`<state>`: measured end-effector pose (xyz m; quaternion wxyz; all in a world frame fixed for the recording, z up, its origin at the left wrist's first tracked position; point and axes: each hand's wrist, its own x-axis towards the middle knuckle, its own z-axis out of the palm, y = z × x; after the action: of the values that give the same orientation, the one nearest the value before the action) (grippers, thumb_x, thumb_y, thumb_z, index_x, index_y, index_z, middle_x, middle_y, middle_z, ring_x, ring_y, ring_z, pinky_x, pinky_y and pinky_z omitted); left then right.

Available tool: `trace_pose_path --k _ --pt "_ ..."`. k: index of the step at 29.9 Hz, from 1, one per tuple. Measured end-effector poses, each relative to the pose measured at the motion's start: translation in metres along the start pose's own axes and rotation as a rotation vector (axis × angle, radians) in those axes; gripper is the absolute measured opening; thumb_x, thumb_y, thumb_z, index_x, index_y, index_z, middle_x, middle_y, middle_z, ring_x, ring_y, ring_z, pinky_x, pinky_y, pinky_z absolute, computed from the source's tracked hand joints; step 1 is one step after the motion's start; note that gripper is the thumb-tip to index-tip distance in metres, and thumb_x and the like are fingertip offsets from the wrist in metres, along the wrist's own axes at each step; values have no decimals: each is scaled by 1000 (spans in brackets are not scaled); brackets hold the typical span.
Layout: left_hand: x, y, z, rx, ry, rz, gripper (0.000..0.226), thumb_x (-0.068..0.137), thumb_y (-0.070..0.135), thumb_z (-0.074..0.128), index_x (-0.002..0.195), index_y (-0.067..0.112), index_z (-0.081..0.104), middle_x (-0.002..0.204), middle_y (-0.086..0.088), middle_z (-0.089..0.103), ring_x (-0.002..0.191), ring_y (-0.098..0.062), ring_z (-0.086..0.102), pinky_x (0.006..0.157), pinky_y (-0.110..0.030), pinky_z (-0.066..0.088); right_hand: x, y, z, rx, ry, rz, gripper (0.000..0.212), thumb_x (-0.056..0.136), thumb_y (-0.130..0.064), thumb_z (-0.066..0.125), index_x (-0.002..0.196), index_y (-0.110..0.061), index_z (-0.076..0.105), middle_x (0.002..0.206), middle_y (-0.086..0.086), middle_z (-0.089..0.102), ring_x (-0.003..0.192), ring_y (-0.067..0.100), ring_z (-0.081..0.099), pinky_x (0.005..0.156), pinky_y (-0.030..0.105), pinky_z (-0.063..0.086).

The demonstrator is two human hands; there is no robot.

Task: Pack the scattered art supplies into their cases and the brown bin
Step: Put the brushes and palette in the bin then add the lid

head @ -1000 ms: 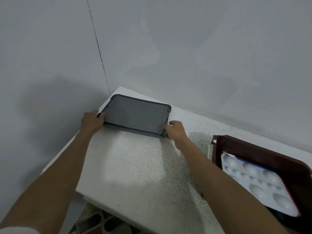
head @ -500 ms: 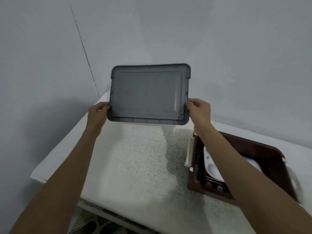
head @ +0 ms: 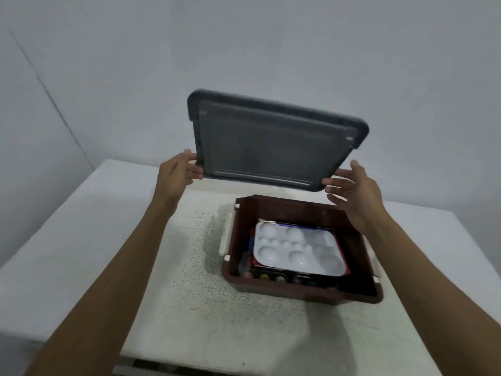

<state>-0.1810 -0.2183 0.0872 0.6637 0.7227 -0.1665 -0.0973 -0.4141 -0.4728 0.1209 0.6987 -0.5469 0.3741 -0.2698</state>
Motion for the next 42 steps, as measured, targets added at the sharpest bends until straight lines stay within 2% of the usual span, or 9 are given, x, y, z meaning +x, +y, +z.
trace_pose_path --k 3,5,7,12,16,21,29,35,42 --pt "-7 10 30 -155 -93 -115 38 101 39 43 106 12 69 97 -7 73 83 -16 68 80 -32 53 -3 -8 -37 49 -8 0 33 97 -37 53 91 -8 69 89 11 72 69 21 59 62 30 46" --pt "-13 13 48 -199 -152 -143 25 97 30 55 100 12 72 96 -5 70 76 -14 65 70 -27 51 -6 -10 -55 -59 31 -43 19 92 -26 63 90 -9 72 86 5 69 65 17 57 56 26 46" --pt "-20 15 63 -153 -191 -139 16 93 22 63 100 10 71 94 -6 66 73 -14 61 63 -23 52 -6 -8 -70 -196 60 -103 11 89 -15 66 95 -10 73 90 4 68 65 15 54 56 23 47" --pt "-31 7 82 7 -205 -117 31 88 15 68 119 15 61 98 -9 69 76 -15 63 53 -24 51 -10 8 -94 -460 85 -197 22 89 -16 66 111 -19 66 95 2 69 79 14 64 55 20 47" --pt "-35 -6 86 327 -172 6 42 85 27 72 124 23 58 97 -2 69 92 -17 64 72 -33 52 -14 23 -99 -748 135 -289 29 89 -23 64 118 -19 63 98 -5 66 90 16 64 75 32 51" --pt "-46 -15 87 664 -110 168 37 90 32 61 126 21 58 88 10 64 88 -19 63 77 -34 48 -18 45 -95 -960 137 -388 33 93 -20 59 124 -12 61 104 3 65 88 18 59 77 25 39" --pt "-57 -27 87 773 -102 331 38 93 18 56 129 6 58 96 -9 67 90 -26 60 75 -31 39 -31 66 -90 -1152 190 -466 32 95 -16 53 126 -7 59 107 11 62 87 24 58 73 33 44" --pt "-65 -37 84 823 -118 306 36 94 16 55 128 4 56 109 -19 55 88 -30 58 73 -32 39 -37 80 -87 -1339 187 -511 19 96 -12 48 106 -2 61 90 14 56 72 23 45 62 32 34" --pt "-81 -46 83 935 -79 413 36 93 12 55 125 -4 56 105 -20 53 84 -31 56 67 -42 51 -40 82 -92 -1442 239 -561 20 96 -13 51 103 -2 66 83 15 62 76 34 52 60 34 34"
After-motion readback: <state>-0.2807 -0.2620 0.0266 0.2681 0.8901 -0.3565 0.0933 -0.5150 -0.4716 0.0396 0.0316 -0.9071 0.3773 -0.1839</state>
